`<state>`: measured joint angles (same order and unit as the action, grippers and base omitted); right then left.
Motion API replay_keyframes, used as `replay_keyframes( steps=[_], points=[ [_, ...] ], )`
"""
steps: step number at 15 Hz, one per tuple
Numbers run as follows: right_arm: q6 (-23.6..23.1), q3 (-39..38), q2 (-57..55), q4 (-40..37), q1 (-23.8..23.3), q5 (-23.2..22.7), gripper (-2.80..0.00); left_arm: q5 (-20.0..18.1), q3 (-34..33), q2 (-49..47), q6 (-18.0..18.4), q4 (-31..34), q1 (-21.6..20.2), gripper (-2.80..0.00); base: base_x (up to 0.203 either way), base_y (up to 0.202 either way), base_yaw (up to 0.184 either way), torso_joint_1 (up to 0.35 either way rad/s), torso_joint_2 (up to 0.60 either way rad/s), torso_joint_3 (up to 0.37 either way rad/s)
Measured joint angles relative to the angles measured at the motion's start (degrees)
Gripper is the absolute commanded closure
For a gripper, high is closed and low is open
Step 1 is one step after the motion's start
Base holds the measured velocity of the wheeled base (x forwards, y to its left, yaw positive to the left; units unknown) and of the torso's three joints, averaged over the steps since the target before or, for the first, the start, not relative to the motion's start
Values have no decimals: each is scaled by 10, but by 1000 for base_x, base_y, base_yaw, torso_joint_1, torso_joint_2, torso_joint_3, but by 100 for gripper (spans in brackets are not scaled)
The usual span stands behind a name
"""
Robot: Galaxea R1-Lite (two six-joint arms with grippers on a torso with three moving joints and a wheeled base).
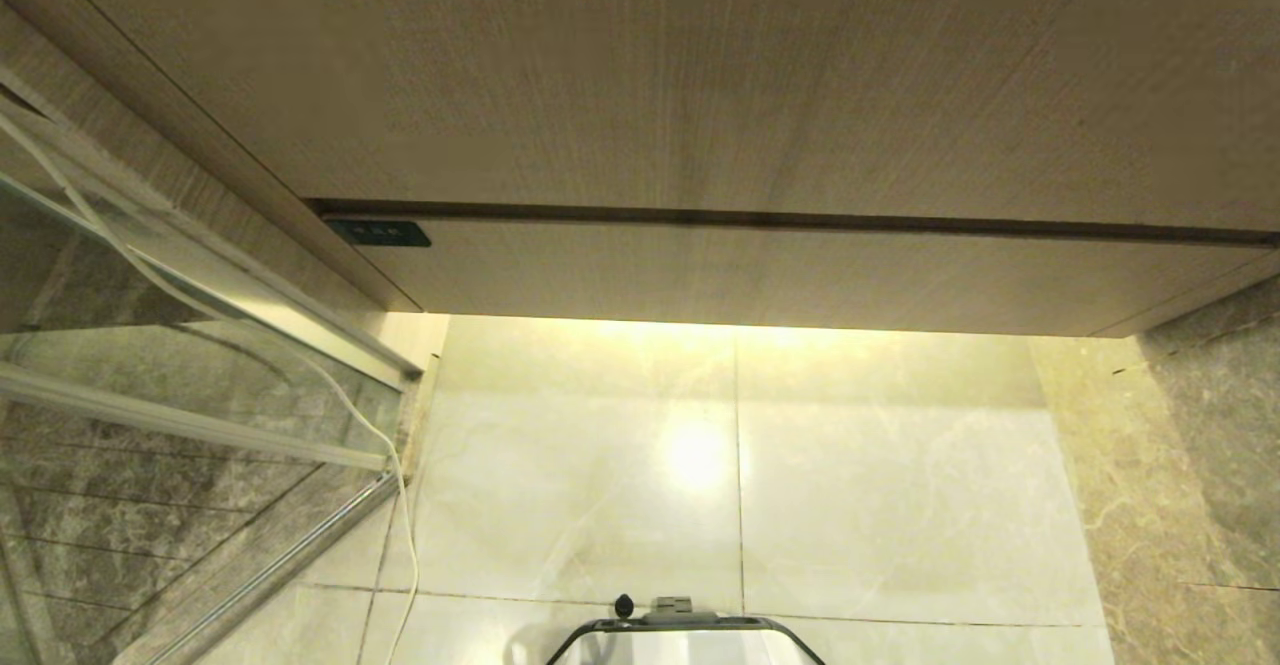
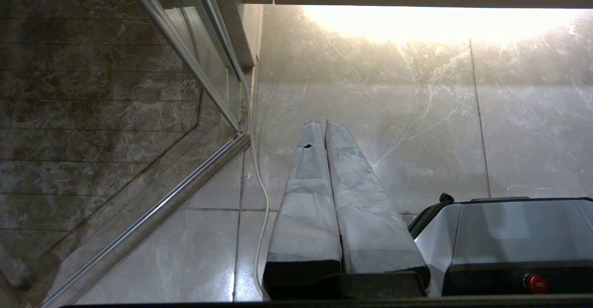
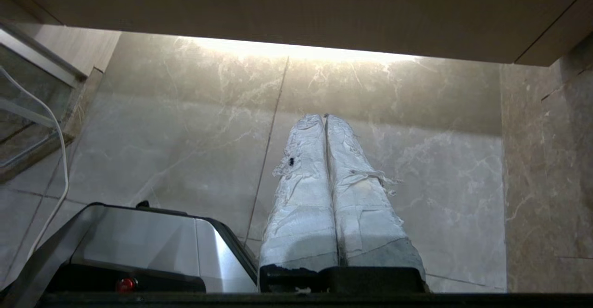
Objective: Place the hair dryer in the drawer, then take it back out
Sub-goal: Pull open the drawer
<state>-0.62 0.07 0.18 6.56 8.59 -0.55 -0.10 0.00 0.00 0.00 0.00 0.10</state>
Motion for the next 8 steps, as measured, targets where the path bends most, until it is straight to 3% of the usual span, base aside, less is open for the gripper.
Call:
replay_keyframes(
  steps=[8],
  points=[
    [1, -1, 0, 0, 0, 0, 0, 0, 0, 0, 0, 0, 0, 0, 0, 0, 0, 0, 0, 0]
  ],
)
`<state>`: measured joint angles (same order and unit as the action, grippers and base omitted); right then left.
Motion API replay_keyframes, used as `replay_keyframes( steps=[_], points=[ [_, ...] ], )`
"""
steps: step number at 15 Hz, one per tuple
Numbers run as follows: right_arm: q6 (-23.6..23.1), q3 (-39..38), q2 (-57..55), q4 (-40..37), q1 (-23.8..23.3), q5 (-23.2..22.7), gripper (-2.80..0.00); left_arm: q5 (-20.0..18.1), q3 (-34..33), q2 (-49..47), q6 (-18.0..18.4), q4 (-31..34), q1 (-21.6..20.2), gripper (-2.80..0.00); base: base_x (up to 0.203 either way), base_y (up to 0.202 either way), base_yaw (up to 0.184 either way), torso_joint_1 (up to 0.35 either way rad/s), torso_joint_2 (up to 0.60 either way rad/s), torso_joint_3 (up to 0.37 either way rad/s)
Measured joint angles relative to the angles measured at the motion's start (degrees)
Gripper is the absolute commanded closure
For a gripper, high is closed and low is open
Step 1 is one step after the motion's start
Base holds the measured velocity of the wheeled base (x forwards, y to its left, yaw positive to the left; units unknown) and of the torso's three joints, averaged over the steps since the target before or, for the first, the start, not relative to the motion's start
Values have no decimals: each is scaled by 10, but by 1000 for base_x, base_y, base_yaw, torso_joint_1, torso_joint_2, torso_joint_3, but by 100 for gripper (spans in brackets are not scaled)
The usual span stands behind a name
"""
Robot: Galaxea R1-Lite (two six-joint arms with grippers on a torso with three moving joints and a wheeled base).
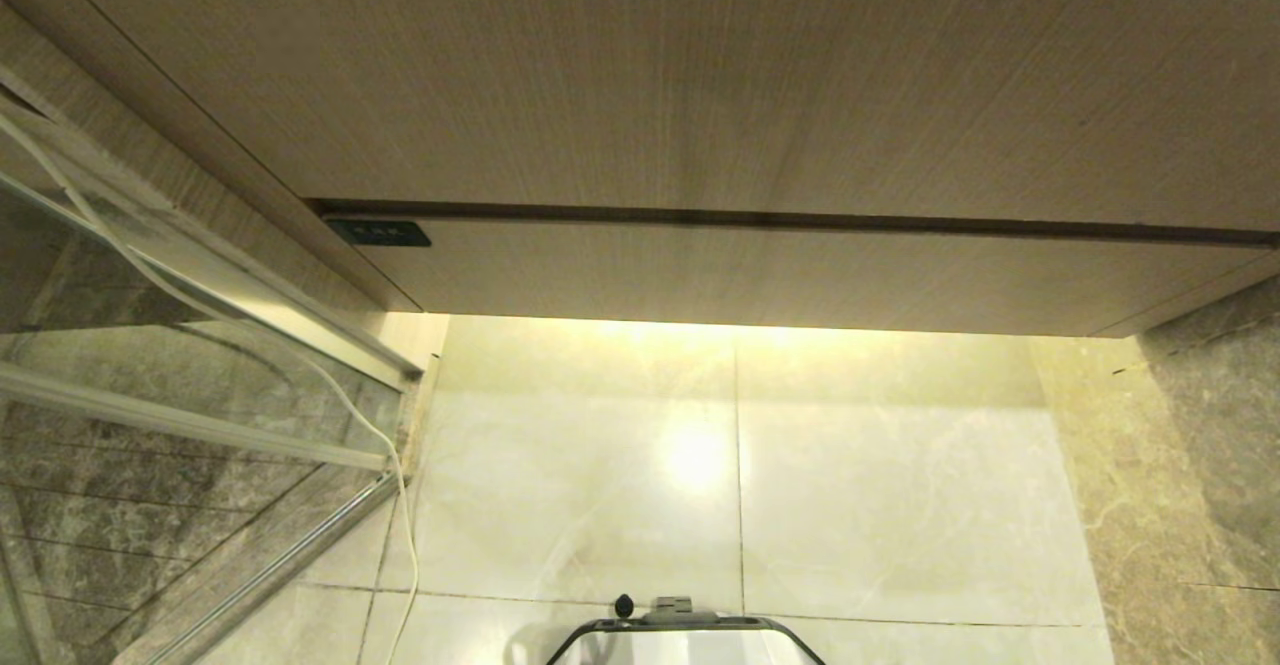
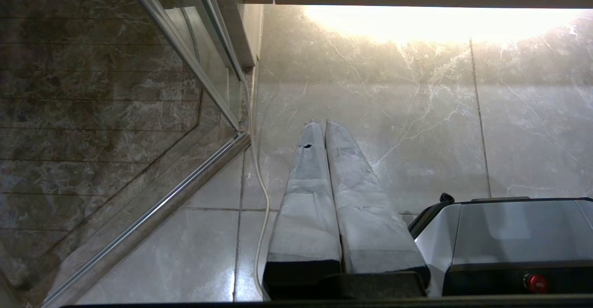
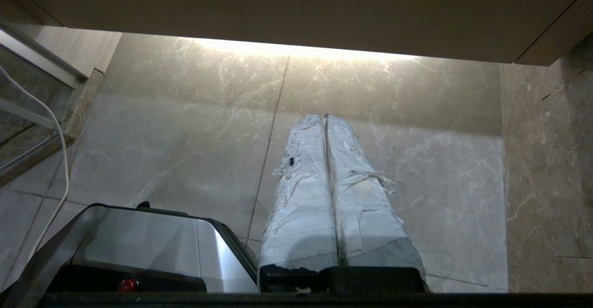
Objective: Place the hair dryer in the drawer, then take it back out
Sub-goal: Pull open the drawer
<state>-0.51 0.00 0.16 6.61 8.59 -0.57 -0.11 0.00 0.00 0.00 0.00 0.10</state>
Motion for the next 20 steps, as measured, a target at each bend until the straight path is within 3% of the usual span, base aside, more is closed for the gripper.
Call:
replay_keyframes(
  steps=[20],
  points=[
    [0, 0, 0, 0, 0, 0, 0, 0, 0, 0, 0, 0, 0, 0, 0, 0, 0, 0, 0, 0]
  ],
)
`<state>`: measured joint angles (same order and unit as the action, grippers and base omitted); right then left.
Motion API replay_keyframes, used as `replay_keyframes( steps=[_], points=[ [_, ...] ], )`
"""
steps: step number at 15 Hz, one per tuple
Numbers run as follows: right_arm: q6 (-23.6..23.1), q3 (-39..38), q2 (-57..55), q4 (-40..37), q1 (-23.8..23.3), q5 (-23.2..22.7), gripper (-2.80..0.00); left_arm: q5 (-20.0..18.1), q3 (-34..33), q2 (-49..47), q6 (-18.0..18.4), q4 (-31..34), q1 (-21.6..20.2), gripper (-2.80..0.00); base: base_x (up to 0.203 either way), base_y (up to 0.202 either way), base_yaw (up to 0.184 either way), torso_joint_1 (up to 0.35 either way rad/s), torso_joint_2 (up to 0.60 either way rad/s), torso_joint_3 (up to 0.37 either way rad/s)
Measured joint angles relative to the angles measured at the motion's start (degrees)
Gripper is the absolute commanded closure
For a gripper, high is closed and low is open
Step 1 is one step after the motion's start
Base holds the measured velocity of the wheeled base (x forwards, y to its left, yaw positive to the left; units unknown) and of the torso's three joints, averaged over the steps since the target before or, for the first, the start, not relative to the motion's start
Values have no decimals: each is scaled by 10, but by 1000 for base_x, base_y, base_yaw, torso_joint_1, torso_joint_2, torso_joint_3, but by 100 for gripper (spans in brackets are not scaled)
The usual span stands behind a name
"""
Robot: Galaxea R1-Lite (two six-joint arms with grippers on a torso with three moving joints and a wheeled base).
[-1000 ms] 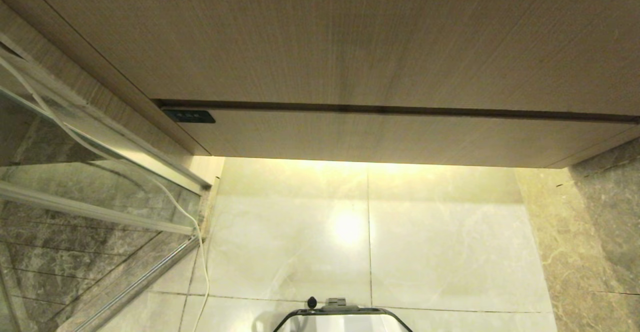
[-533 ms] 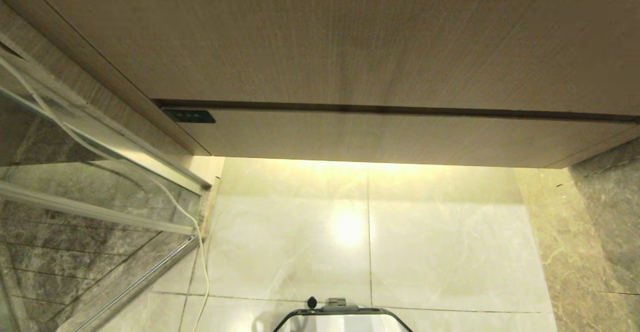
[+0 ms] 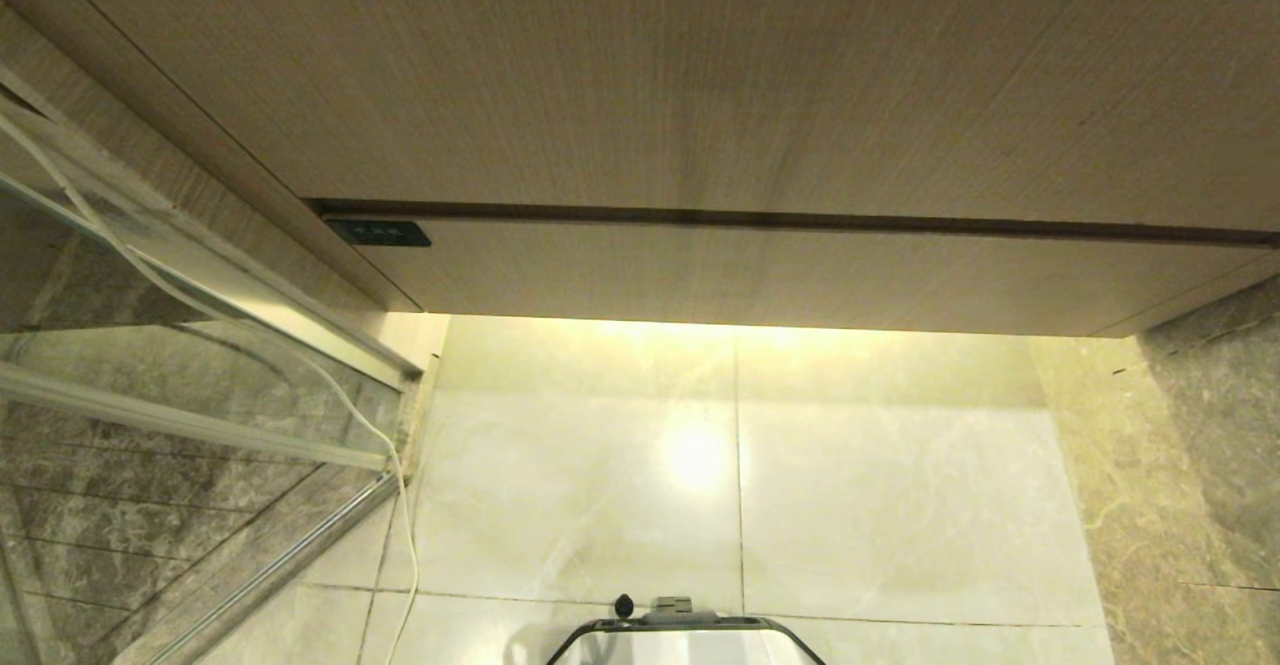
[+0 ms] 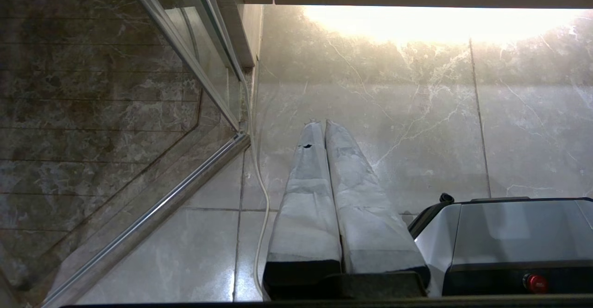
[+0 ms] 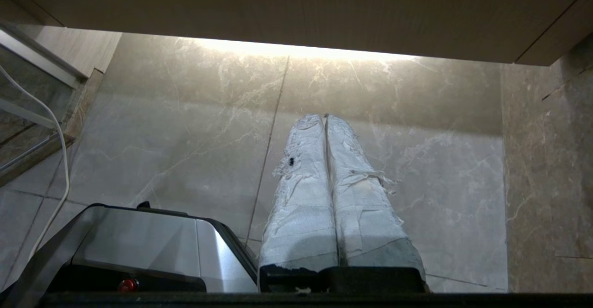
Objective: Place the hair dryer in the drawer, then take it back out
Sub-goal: Pull open the drawer
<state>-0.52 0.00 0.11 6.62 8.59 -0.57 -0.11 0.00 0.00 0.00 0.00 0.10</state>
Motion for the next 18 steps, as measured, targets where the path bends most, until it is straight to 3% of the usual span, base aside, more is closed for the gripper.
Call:
replay_keyframes(
  steps=[18],
  points=[
    [-1, 0, 0, 0, 0, 0, 0, 0, 0, 0, 0, 0, 0, 0, 0, 0, 0, 0, 0, 0]
  ],
)
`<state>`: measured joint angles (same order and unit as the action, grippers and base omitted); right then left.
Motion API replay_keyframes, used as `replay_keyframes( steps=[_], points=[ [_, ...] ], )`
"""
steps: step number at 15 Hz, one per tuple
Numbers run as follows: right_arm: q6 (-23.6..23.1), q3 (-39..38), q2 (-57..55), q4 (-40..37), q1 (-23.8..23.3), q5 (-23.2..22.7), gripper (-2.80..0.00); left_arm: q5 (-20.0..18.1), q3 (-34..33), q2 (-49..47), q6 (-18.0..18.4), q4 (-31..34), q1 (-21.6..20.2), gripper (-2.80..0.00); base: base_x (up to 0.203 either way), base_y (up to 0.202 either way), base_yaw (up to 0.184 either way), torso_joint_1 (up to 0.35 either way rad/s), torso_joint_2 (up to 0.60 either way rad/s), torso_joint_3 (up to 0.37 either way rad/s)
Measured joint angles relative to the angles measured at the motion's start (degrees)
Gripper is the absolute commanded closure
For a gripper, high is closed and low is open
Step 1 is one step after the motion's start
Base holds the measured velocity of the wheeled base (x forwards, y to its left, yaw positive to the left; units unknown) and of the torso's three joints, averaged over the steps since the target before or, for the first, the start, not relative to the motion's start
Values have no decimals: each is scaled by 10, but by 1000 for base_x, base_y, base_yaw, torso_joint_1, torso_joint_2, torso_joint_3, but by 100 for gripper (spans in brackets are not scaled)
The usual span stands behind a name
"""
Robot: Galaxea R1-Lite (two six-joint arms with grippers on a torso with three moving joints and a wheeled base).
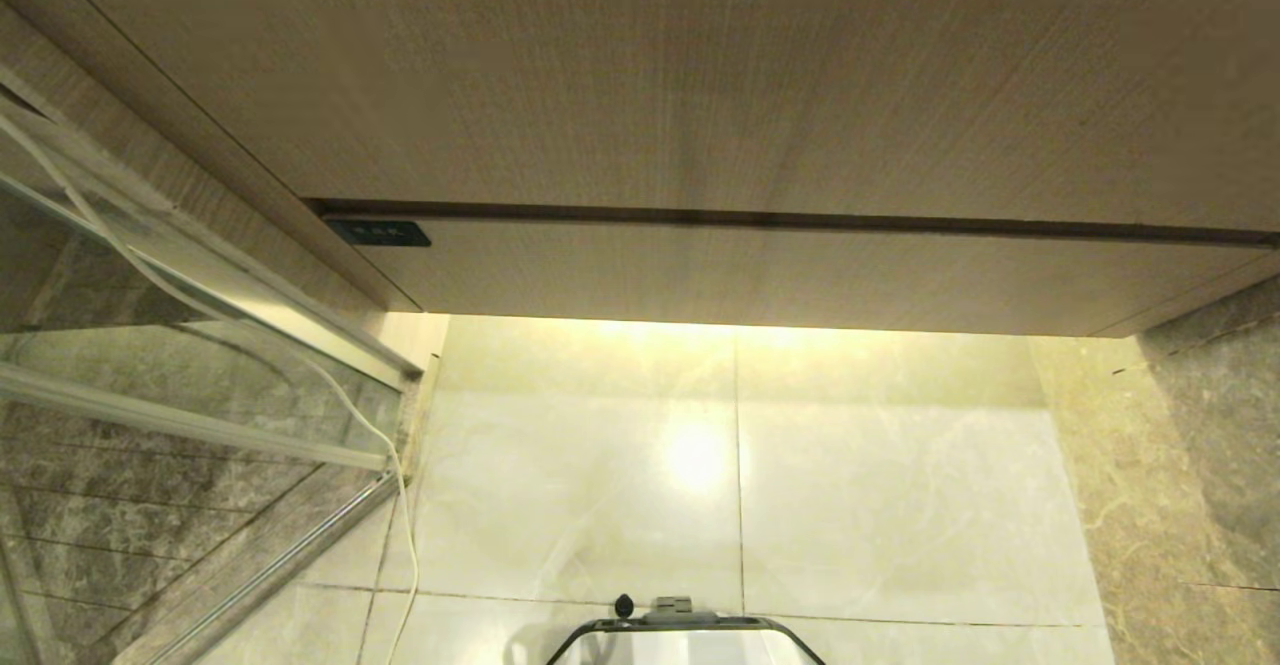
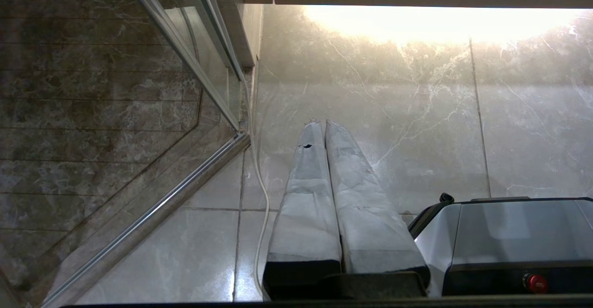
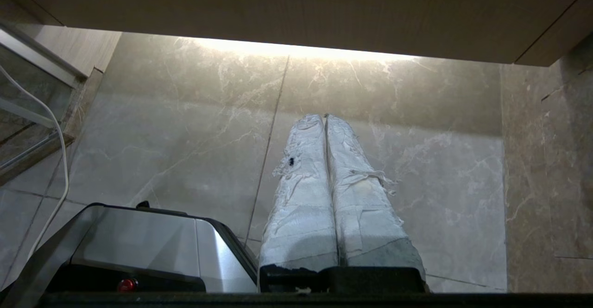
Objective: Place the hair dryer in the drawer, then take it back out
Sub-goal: Pull open the drawer
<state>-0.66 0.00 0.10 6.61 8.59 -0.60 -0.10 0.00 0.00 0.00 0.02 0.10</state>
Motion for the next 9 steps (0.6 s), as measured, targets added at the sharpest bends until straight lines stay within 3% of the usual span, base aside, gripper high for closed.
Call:
replay_keyframes(
  steps=[6, 9],
  points=[
    [-3, 4, 0, -10, 0, 4, 0, 0, 0, 0, 0, 0, 0, 0, 0, 0, 0, 0, 0, 0],
    [2, 107, 0, -102, 0, 5, 0, 0, 0, 0, 0, 0, 0, 0, 0, 0, 0, 0, 0, 0]
  ],
)
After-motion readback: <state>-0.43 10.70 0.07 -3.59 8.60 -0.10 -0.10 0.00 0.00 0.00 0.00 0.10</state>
